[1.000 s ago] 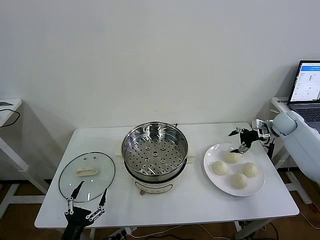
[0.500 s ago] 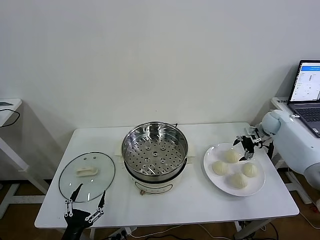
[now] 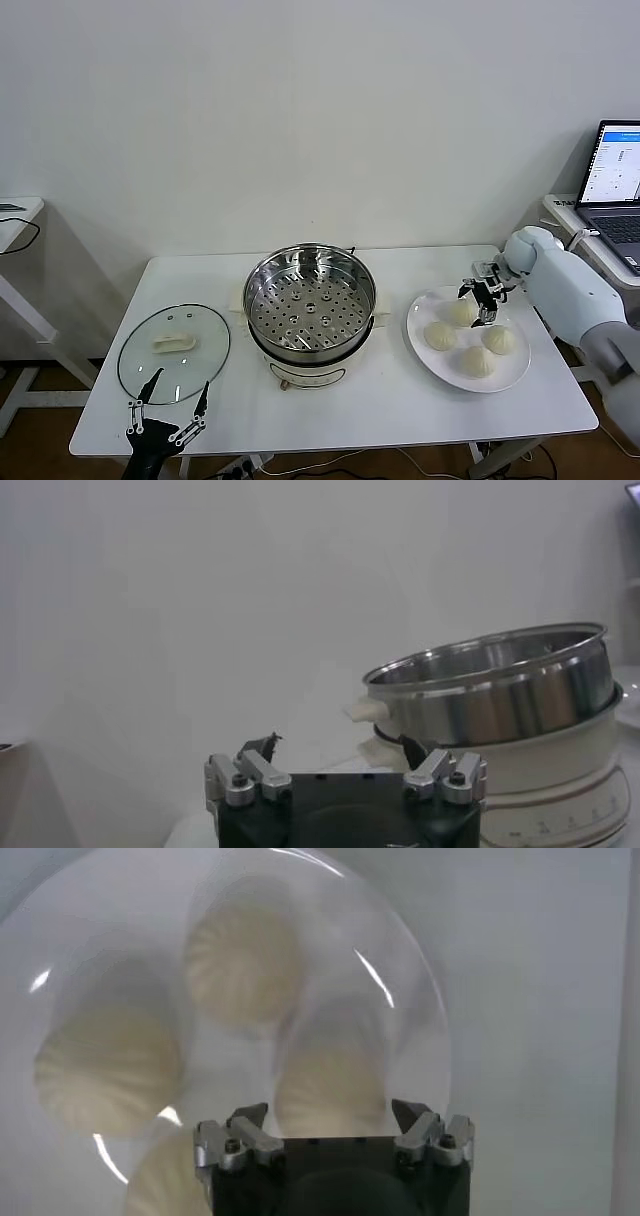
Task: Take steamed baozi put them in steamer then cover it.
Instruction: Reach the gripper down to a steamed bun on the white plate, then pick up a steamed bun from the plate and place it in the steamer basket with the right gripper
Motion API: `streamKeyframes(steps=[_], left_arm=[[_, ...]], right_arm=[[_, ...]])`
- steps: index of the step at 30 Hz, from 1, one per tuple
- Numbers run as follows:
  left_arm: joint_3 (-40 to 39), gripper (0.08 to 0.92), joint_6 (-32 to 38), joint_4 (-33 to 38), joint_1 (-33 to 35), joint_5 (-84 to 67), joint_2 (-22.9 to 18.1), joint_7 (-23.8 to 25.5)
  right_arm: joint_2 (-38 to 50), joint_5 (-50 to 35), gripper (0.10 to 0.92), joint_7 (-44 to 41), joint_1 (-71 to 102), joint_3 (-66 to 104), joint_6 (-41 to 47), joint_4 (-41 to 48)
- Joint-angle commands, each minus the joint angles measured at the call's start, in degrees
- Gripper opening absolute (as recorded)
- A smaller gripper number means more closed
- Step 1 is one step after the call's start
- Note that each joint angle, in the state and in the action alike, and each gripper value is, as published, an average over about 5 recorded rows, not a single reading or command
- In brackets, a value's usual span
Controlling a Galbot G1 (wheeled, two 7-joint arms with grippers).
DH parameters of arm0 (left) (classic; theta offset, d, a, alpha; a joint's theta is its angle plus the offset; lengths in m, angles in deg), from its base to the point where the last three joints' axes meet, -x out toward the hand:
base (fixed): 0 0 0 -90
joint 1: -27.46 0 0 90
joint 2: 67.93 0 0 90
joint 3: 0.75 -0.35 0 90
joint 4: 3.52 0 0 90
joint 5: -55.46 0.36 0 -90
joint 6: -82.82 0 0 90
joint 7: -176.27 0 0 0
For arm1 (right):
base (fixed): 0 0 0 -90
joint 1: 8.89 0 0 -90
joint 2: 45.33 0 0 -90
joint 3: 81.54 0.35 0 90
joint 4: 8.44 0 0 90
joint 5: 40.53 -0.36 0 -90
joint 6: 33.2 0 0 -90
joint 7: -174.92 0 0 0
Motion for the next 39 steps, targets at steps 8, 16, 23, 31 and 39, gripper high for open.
streamKeyframes(steps=[8,16,23,31,39], left_arm=[[0.39,0.823,0.39,0.25,0.04,-0.05,-0.17,-0.08],[0.48,0.823,0.23,0.54,-0.09,-0.12,0.00,-0.21],[0.34,0.823,0.07,0.53,-0.38,-0.12,0.22,-0.33],[0.05,0.823,0.23,0.76,-0.17,-0.09,0.15,-0.54],[0.00,0.823,0.47,0.86,-0.30,-0.05,-0.06,-0.89]], right_arm=[[-0.58,0.62,0.680,0.16,0.03,0.11,-0.22,0.48],[4.95,-3.51,0.652,-1.76,-4.58,-1.23,-6.87,-10.23],[6.57,-7.65,0.652,-3.33,-18.56,-8.85,-21.36,-25.78],[-3.32,-12.99,0.669,-4.82,-31.94,-20.41,-27.90,-31.54],[-12.60,-10.83,0.671,-5.90,-32.01,-26.22,-30.23,-33.62]])
